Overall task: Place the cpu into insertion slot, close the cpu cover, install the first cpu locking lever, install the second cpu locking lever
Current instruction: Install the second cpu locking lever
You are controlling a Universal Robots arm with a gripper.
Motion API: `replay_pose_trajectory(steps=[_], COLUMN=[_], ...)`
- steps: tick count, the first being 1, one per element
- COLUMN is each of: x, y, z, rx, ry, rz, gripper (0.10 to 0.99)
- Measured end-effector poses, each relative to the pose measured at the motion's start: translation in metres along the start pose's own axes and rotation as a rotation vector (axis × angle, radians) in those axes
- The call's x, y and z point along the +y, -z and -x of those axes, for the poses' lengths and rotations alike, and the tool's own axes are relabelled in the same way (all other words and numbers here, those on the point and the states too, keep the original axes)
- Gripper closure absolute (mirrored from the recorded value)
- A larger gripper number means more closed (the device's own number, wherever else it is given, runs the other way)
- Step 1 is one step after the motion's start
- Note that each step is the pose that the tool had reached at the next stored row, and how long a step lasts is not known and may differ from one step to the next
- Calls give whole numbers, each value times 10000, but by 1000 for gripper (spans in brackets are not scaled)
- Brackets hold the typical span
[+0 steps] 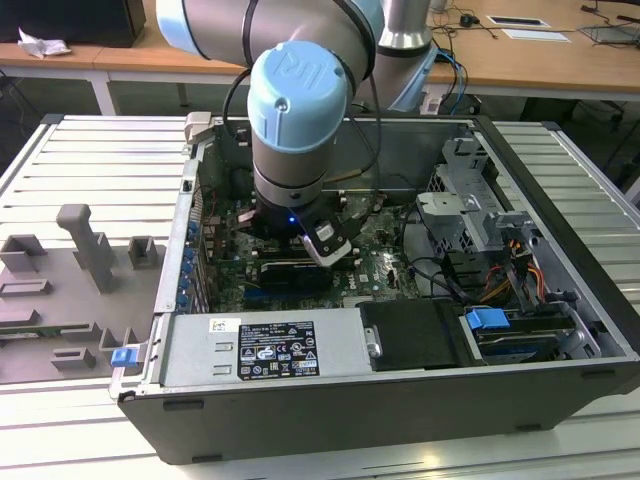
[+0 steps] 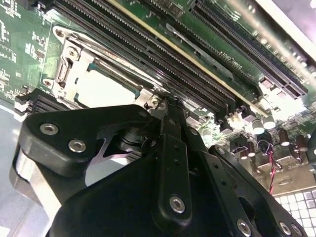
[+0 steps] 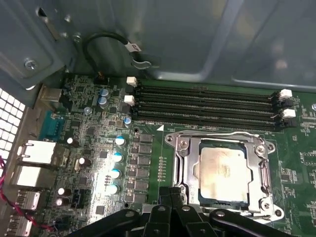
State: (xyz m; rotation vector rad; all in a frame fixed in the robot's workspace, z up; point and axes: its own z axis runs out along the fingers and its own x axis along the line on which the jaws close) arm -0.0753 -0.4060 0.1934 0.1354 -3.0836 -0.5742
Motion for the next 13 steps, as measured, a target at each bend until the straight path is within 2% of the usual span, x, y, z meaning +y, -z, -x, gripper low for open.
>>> replay_pose_trajectory(steps=[5, 8, 10, 13], x=[31, 64, 75, 76], y=[81, 164, 193, 194], z=[-4, -3, -3, -3], rx=[1, 3, 4, 0], ry=[0, 0, -1, 0], rz=[2, 2, 3, 50], gripper=[980, 980, 980, 980])
